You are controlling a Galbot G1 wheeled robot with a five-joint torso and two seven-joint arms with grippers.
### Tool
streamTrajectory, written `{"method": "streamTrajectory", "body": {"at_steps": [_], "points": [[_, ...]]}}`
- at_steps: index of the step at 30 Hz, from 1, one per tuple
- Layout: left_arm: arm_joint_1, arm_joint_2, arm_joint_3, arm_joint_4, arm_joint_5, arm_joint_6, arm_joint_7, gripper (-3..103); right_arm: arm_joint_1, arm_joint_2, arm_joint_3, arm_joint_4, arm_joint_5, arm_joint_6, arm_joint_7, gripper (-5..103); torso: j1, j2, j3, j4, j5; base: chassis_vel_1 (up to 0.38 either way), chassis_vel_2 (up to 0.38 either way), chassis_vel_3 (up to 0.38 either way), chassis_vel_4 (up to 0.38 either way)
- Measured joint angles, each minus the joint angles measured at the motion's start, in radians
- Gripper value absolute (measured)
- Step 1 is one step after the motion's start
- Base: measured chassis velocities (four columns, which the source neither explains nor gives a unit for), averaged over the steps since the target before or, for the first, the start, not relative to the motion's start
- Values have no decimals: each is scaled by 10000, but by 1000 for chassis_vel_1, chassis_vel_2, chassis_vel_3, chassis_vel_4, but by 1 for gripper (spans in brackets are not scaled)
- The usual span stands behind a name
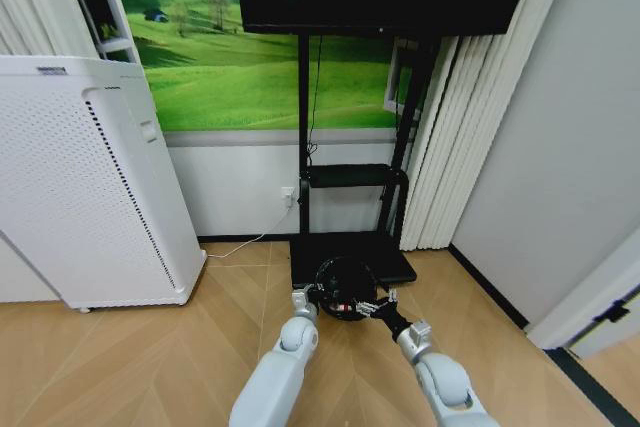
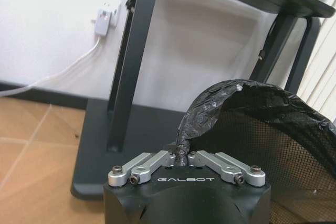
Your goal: Pick up the trash bin and place the garbage on the floor into it.
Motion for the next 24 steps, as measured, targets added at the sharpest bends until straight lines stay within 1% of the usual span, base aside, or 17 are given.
{"method": "streamTrajectory", "body": {"at_steps": [1,3,4,6,7,8,9,10,12,17,19,20,22,24], "points": [[0,0,0,0,0,0,0,3,0,0,0,0,0,0,0,100,0,0,0,0,0,0,0,0,0],[22,123,-212,10,991,-358,692,3,-145,-69,269,290,488,-95,287,100,0,0,0,0,0,0,0,0,0],[22,123,-212,10,991,-358,692,3,-145,-69,269,290,488,-95,287,100,0,0,0,0,0,0,0,0,0],[37,255,-435,-60,1979,-797,1327,3,-351,-161,509,467,1114,-338,710,100,0,0,0,0,-1,0,0,0,0],[37,255,-435,-60,1979,-797,1327,3,-351,-161,509,467,1114,-338,710,100,0,0,0,0,-1,0,0,0,0],[64,289,-544,-167,2423,-1050,1526,3,-447,-190,550,469,1507,-483,982,100,0,0,0,0,-1,0,0,0,0],[136,335,-708,-372,2907,-1327,1743,3,-574,-205,535,415,1934,-588,1420,100,2,1,-1,-1,-2,0,0,0,0],[136,335,-708,-372,2907,-1327,1743,3,-574,-205,535,415,1934,-588,1420,100,2,1,-1,-1,-2,0,0,0,0],[339,466,-959,-773,3418,-1641,2030,3,-802,-195,448,184,2417,-704,2113,100,2,0,0,-1,0,0,0,0,0],[511,580,-1168,-1044,3712,-1794,2224,3,-933,-185,437,-19,2649,-744,2315,100,1,0,-1,-2,-1,0,0,0,0],[955,851,-1748,-1670,4085,-1994,2477,3,-1117,-234,442,-701,2822,-697,2488,100,1,0,-1,1,0,0,0,0,0],[955,851,-1748,-1670,4085,-1994,2477,3,-1117,-234,442,-701,2822,-697,2488,100,1,0,-1,1,0,0,0,0,0],[1429,1051,-2319,-2194,4021,-1994,2514,3,-1095,-312,489,-1417,2816,-482,2418,100,1,0,-1,1,-1,0,0,0,0],[1558,1096,-2461,-2319,3984,-1994,2515,3,-1057,-312,505,-1518,2815,-468,2374,100,2,0,-1,1,0,0,0,0,0]]}}
